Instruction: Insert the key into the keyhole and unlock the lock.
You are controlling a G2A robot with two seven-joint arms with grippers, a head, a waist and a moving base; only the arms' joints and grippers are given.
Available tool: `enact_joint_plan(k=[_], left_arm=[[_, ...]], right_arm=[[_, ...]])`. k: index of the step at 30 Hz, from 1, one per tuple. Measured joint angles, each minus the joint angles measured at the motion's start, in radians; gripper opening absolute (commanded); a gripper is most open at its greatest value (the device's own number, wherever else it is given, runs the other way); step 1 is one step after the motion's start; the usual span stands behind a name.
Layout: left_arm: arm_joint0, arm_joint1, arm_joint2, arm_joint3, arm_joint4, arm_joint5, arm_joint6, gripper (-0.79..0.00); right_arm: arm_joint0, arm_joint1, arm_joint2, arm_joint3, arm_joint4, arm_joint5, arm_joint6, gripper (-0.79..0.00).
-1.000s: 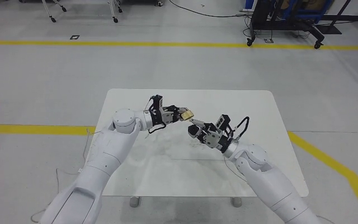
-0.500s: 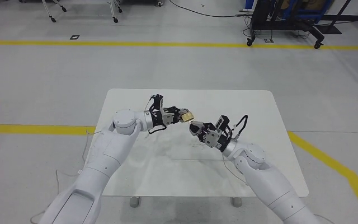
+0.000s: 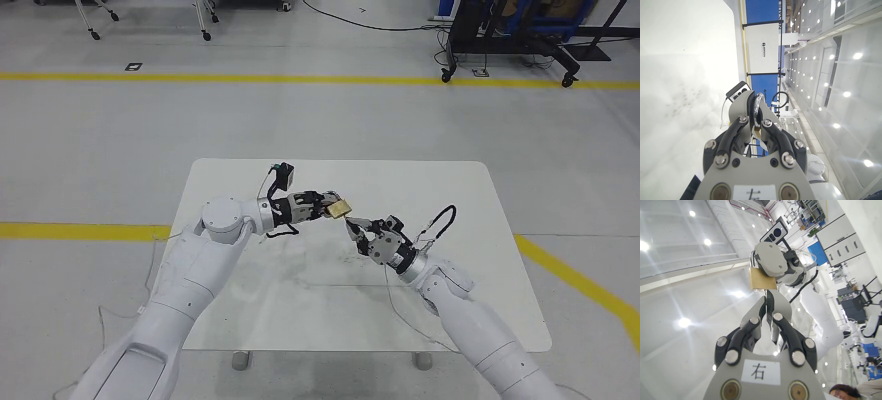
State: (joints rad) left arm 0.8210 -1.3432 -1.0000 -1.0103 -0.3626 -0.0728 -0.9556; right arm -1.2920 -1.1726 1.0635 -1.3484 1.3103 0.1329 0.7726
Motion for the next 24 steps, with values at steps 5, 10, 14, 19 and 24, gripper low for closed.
enact_joint_plan(k=[5,10,14,19,24], left_arm=[[0.017,0.006,-0.014,-0.029,0.029,-0.039,0.034,-0.785],[0.033,0.011,-0.025,-0.055,0.051,-0.058,0.06,-0.785],[0.04,0.014,-0.034,-0.064,0.048,-0.052,0.064,-0.785],[0.043,0.013,-0.05,-0.051,-0.014,-0.012,0.062,-0.785],[0.035,0.014,-0.059,-0.032,-0.026,0.026,0.074,-0.785]], right_arm=[[0.015,-0.013,-0.002,0.05,0.11,0.062,0.097,-0.785],[0.034,-0.021,-0.006,0.085,0.123,0.09,0.135,-0.785],[0.048,-0.023,-0.007,0.089,0.067,0.068,0.132,-0.603],[0.048,-0.015,0.006,0.048,-0.109,-0.039,0.078,-0.166],[0.001,0.006,0.07,-0.043,-0.299,-0.152,0.023,0.0]])
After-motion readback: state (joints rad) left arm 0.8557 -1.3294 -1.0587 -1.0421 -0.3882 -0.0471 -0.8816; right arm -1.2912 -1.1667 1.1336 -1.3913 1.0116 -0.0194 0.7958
